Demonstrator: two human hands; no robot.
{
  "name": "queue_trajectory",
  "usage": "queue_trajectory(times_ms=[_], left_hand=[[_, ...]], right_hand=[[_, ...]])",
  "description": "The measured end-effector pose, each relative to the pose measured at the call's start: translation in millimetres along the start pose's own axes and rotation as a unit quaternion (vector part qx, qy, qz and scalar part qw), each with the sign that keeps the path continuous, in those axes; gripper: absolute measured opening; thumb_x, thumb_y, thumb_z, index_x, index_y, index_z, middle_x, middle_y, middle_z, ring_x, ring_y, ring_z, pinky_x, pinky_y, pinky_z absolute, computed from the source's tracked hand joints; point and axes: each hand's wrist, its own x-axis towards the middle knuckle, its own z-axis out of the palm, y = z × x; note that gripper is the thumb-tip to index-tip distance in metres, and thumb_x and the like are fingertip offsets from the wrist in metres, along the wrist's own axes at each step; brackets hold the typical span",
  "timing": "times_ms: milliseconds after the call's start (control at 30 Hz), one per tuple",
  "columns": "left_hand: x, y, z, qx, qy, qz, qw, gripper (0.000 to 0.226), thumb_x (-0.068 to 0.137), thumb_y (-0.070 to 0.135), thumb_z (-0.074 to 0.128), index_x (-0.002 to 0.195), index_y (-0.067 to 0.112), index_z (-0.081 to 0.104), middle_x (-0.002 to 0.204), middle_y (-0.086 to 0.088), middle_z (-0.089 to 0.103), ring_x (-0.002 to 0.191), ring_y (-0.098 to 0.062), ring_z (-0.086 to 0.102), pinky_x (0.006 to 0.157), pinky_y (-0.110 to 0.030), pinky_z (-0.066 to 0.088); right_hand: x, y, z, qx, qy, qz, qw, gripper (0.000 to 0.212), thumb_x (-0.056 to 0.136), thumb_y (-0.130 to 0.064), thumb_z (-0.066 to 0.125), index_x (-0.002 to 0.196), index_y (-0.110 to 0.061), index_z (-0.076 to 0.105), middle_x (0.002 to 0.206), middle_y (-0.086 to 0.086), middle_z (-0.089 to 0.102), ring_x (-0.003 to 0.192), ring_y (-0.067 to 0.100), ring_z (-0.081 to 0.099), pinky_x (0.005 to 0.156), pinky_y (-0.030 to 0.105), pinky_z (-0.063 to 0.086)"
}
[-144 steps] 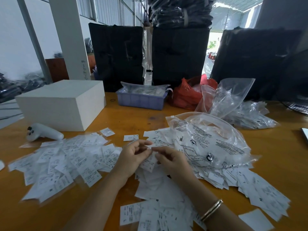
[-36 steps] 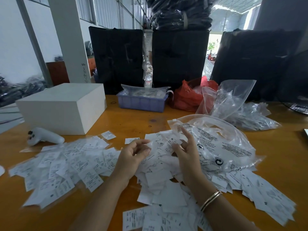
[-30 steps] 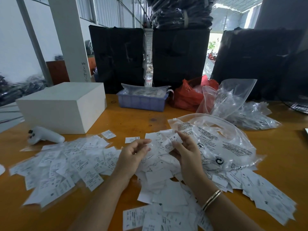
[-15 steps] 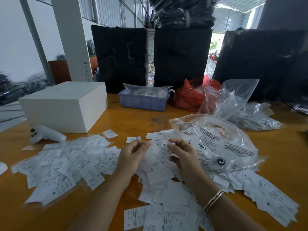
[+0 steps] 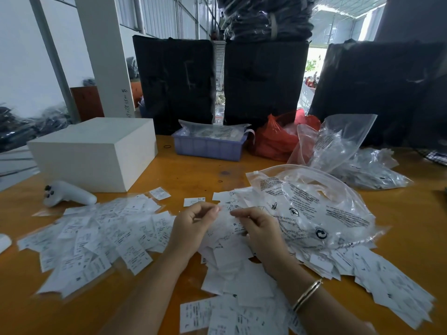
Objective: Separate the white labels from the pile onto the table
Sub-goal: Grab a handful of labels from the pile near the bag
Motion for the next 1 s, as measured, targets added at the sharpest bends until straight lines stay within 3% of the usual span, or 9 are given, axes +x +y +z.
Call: queue_trajectory(times_ms=[167,233,333,467,567,667,767,867,1000], left_hand=[[1,-2,2,0.006,0.016,-0.002,1.000,0.006,0.088,0.035,0.063,0.087,0.032,0.068,0.080,0.026,0.068,0.081,0.011,0.060,0.059,-0.001,0.043],[1,-3,2,-0.001,0.021,-0.009,1.000,0.005,0.087,0.036,0.064,0.087,0.031,0.067,0.079,0.026,0.069,0.080,0.010,0.062,0.059,-0.002,0.044],[1,-2,2,-0.015,0.018,-0.014,1.000,0.006,0.088,0.035,0.063,0.087,0.029,0.066,0.077,0.023,0.069,0.076,0.008,0.063,0.058,-0.003,0.045],[2,-1,0,-0.048,-0.044,-0.050,0.997,0.010,0.085,0.036,0.067,0.093,0.032,0.069,0.084,0.023,0.070,0.082,0.009,0.063,0.061,-0.005,0.047],[2,-3,2,-0.040,-0.031,-0.072,0.996,0.004,0.084,0.033,0.069,0.087,0.031,0.071,0.081,0.024,0.069,0.078,0.009,0.062,0.057,-0.005,0.046],[4,-4,1,-0.106,0.019,-0.109,0.988,0.005,0.085,0.034,0.067,0.087,0.030,0.069,0.082,0.018,0.070,0.085,-0.003,0.065,0.071,-0.018,0.051],[6,-4,-3,-0.164,0.035,-0.131,0.977,0.006,0.084,0.033,0.068,0.080,0.030,0.071,0.087,0.010,0.073,0.088,-0.010,0.067,0.078,-0.028,0.053],[6,-3,-3,-0.155,0.035,-0.117,0.980,0.012,0.080,0.043,0.067,0.078,0.032,0.072,0.086,0.012,0.072,0.084,-0.004,0.066,0.074,-0.023,0.050],[5,-1,-3,-0.138,0.018,-0.091,0.986,0.015,0.073,0.052,0.063,0.079,0.042,0.072,0.087,0.014,0.072,0.081,0.002,0.065,0.072,-0.019,0.048]], right_hand=[[-1,-1,3,-0.063,-0.058,-0.004,0.996,0.021,0.094,-0.013,0.053,0.096,-0.027,0.068,0.091,-0.003,0.064,0.077,0.009,0.061,0.075,0.029,0.052],[-3,0,4,-0.045,-0.084,0.007,0.995,0.011,0.091,-0.023,0.059,0.100,-0.029,0.065,0.088,-0.006,0.064,0.075,0.002,0.062,0.069,0.021,0.053],[0,1,6,-0.100,-0.072,-0.009,0.992,0.006,0.085,-0.023,0.068,0.084,-0.028,0.065,0.081,-0.007,0.062,0.064,-0.005,0.055,0.059,0.012,0.045],[3,2,5,-0.148,-0.048,-0.041,0.987,0.022,0.085,-0.023,0.068,0.065,-0.032,0.061,0.074,-0.007,0.059,0.064,-0.003,0.051,0.059,0.013,0.041],[0,2,2,-0.033,-0.080,-0.008,0.996,0.009,0.085,-0.033,0.064,0.078,-0.029,0.067,0.076,-0.011,0.064,0.074,0.002,0.059,0.067,0.017,0.047],[0,4,-1,0.127,-0.102,0.046,0.986,0.019,0.079,-0.030,0.058,0.094,-0.026,0.069,0.099,0.000,0.067,0.097,0.018,0.063,0.086,0.028,0.050],[0,4,-3,0.074,-0.055,0.030,0.995,0.016,0.084,-0.015,0.061,0.090,-0.027,0.069,0.094,0.001,0.070,0.090,0.020,0.064,0.078,0.030,0.051],[1,-1,-3,0.078,-0.012,0.006,0.997,0.021,0.087,-0.010,0.064,0.080,-0.028,0.073,0.084,-0.001,0.073,0.081,0.012,0.067,0.069,0.019,0.051],[-1,-7,-7,0.135,0.005,-0.011,0.991,0.022,0.088,-0.010,0.062,0.085,-0.028,0.076,0.086,0.000,0.074,0.082,0.012,0.068,0.071,0.020,0.052]])
